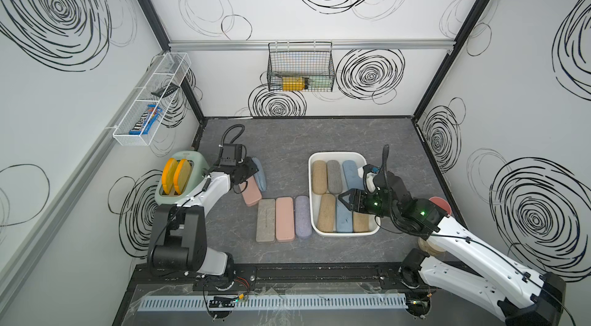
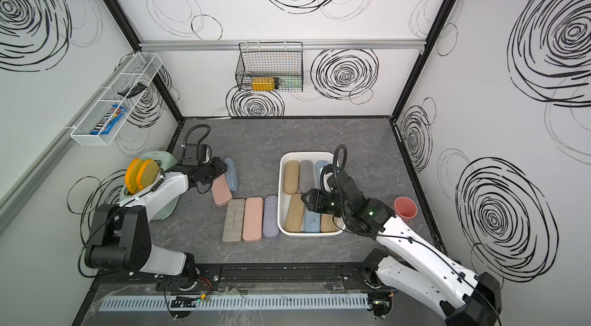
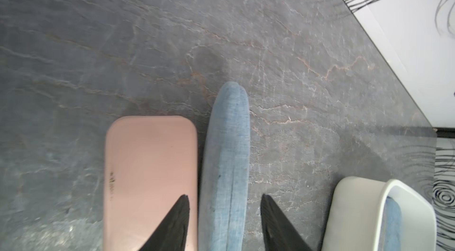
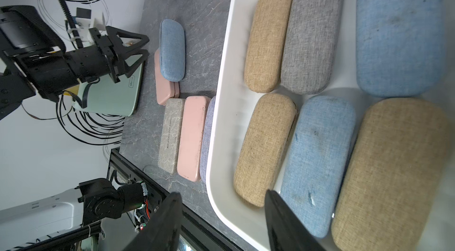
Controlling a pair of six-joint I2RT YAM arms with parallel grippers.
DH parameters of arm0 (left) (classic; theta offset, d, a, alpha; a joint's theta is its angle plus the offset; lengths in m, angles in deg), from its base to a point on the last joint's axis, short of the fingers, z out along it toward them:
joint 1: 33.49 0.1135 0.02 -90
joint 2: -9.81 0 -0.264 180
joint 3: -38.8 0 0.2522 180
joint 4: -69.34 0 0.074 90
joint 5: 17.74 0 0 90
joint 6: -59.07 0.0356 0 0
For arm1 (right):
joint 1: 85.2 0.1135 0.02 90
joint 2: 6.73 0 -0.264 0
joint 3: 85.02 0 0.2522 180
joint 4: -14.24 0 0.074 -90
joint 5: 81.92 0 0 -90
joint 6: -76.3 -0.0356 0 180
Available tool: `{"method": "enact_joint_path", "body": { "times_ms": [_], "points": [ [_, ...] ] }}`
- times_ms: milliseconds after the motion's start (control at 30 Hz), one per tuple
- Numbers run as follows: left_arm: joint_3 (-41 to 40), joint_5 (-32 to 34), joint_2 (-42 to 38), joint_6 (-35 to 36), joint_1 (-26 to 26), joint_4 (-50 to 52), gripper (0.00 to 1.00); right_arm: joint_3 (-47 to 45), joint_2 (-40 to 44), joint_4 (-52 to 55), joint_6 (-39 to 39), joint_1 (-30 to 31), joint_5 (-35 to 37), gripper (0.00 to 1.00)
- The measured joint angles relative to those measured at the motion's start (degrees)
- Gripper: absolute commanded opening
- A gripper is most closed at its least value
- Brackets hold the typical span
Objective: Put the glasses cases into the storage boxes
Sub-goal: Adjust the glasses case at the center of the board.
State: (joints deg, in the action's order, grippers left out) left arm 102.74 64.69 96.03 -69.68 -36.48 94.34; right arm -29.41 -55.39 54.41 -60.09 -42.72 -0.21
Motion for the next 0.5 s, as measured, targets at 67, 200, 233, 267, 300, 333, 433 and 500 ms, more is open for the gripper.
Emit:
{"method": "enact_joint_path", "body": {
  "times_ms": [67, 200, 233, 267, 300, 333, 433, 500],
  "points": [
    [0.04, -0.20, 1.84, -0.02, -1.14, -0.83, 0.49, 0.11, 0.81, 0.48, 0.11, -0.07, 0.35, 0.59],
    [0.79, 0.37, 4.04, -0.02, -4.24, -0.92, 0.48, 1.70, 1.66, 3.21, 0.48, -0.59, 1.14, 0.59],
    [1.46, 0.52, 4.50, -0.04, -5.46, -0.94, 0.49, 2.29, 1.66, 3.65, 0.61, -0.70, 1.31, 0.58],
    [2.27, 0.66, 4.92, -0.04, -6.73, -0.94, 0.49, 2.71, 1.68, 3.89, 0.63, -0.74, 1.40, 0.58],
    [3.21, 0.81, 5.38, -0.07, -8.11, -1.09, 0.50, 3.13, 1.75, 4.20, 0.63, -0.79, 1.55, 0.58],
    [4.17, 0.96, 5.88, -0.07, -9.38, -1.22, 0.52, 3.32, 1.90, 4.37, 0.59, -0.76, 1.60, 0.58],
    [6.12, 1.07, 7.13, -0.07, -12.28, -1.81, 0.65, 3.32, 2.82, 5.22, 0.15, -0.79, 1.57, 0.59],
    [6.80, 1.70, 7.56, 0.22, -13.22, -1.44, 0.80, 3.32, 3.48, 5.81, -0.07, -0.79, 1.57, 0.59]
  ]
}}
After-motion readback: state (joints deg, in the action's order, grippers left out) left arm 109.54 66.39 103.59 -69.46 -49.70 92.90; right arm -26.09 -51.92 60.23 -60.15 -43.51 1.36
